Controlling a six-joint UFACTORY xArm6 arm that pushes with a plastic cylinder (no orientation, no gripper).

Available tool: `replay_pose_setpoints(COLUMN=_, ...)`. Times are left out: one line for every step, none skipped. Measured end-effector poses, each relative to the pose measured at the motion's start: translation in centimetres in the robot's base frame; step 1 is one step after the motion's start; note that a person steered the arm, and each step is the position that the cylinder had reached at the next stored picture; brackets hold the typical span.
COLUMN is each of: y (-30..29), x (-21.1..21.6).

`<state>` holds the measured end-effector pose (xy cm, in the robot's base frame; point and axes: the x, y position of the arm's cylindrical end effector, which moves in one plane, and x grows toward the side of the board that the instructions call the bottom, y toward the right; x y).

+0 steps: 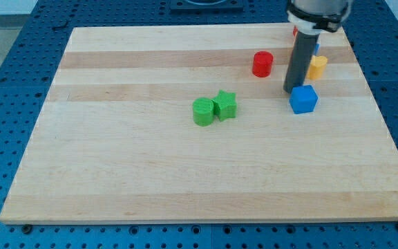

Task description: Slide red circle towards center right

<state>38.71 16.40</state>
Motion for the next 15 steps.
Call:
replay_pose_setpoints(y=1.6, x=0.0)
replay_pose_setpoints(y=-0.3, x=0.0)
replay_pose_setpoints(y=-3.9, x=0.0)
replay_pose_setpoints(y=-7.7, x=-0.4)
replay_pose_setpoints(y=-11.3, x=-2.3)
replay_pose_setpoints(y=-13.8, x=-5.4)
replay_pose_setpoints(y=-14.3, x=-8.5)
replay_pose_setpoints(y=-12.7, x=-10.6)
replay_pose_setpoints(y=-11.0, x=-10.8)
replay_pose_setpoints(y=-9.7, x=-10.3)
replay_pose_setpoints(y=-8.2, x=-9.3)
replay_pose_setpoints(y=-7.5, x=-7.8)
replay_pose_setpoints(y=-7.5, x=-6.6)
replay_pose_setpoints(y=-7.4, x=-4.9)
replay_pose_setpoints(y=-7.1, x=-3.3)
